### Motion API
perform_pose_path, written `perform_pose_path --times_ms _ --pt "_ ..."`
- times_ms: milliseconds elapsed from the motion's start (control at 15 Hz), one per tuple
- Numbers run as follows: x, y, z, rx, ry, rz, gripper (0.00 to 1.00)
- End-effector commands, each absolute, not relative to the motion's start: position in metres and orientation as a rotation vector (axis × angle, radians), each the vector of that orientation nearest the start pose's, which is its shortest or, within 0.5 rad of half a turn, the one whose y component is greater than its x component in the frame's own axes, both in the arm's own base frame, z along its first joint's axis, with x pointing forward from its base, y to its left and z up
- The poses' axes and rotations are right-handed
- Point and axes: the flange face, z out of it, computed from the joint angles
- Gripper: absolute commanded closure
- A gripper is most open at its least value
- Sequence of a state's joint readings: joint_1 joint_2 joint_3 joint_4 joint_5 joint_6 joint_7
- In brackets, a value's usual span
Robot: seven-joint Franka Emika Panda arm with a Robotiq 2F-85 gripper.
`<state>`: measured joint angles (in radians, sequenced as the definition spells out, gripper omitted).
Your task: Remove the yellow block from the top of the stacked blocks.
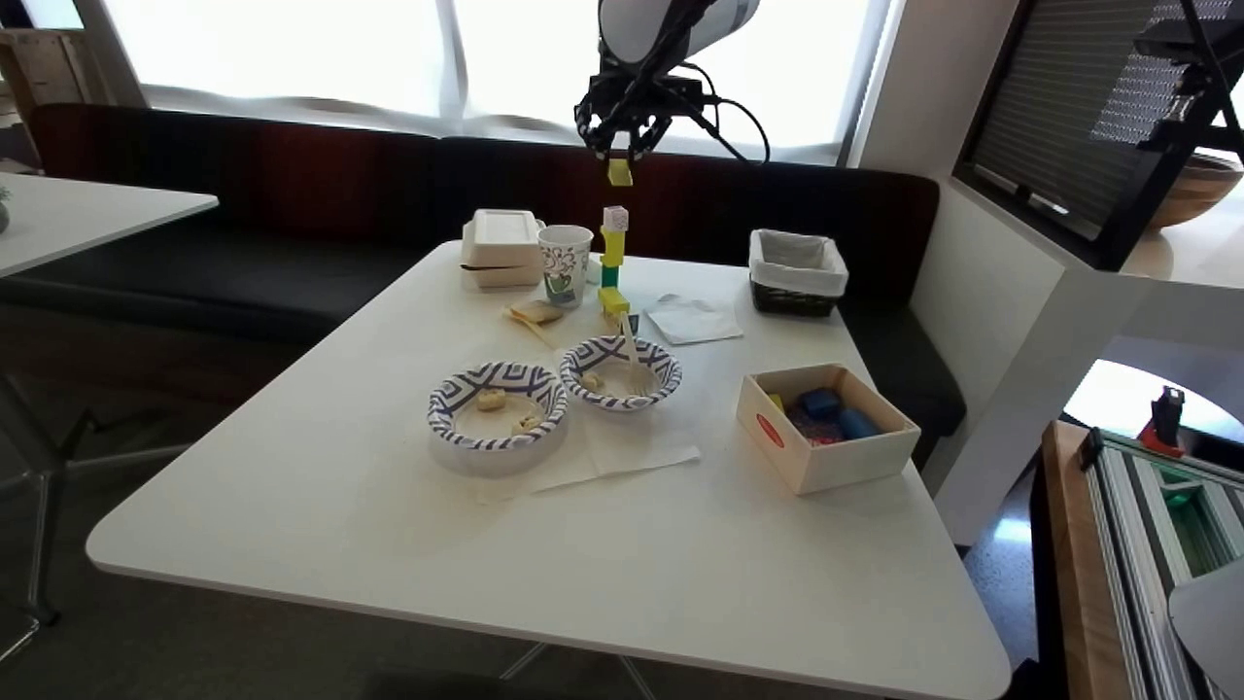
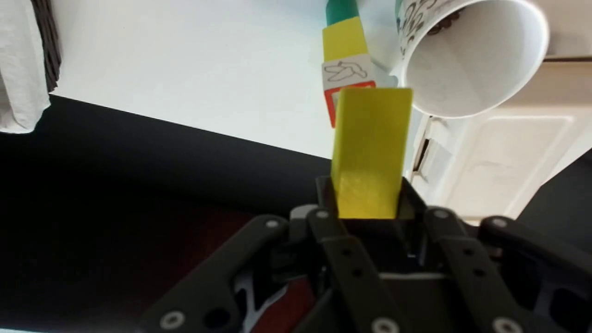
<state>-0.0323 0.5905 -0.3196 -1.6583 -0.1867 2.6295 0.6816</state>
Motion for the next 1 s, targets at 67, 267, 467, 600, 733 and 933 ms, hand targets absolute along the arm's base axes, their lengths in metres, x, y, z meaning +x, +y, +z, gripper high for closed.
perform_pose_path --times_ms 67,267,467,600,733,933 --pt "0.651 -0.174 0.329 -3.090 1.046 -0.661 0.92" --pt "0.670 -0.187 0.331 -3.072 1.119 -0.685 0.67" --pt "0.670 -0.192 0.330 -3.073 1.130 -0.687 0.92" --pt "0.664 -0.193 0.323 -3.094 1.116 -0.740 0.92" --pt "0.650 -0.188 0.311 -3.106 1.080 -0.774 0.92" --pt "0.632 -0.182 0.293 -3.100 1.050 -0.782 0.92"
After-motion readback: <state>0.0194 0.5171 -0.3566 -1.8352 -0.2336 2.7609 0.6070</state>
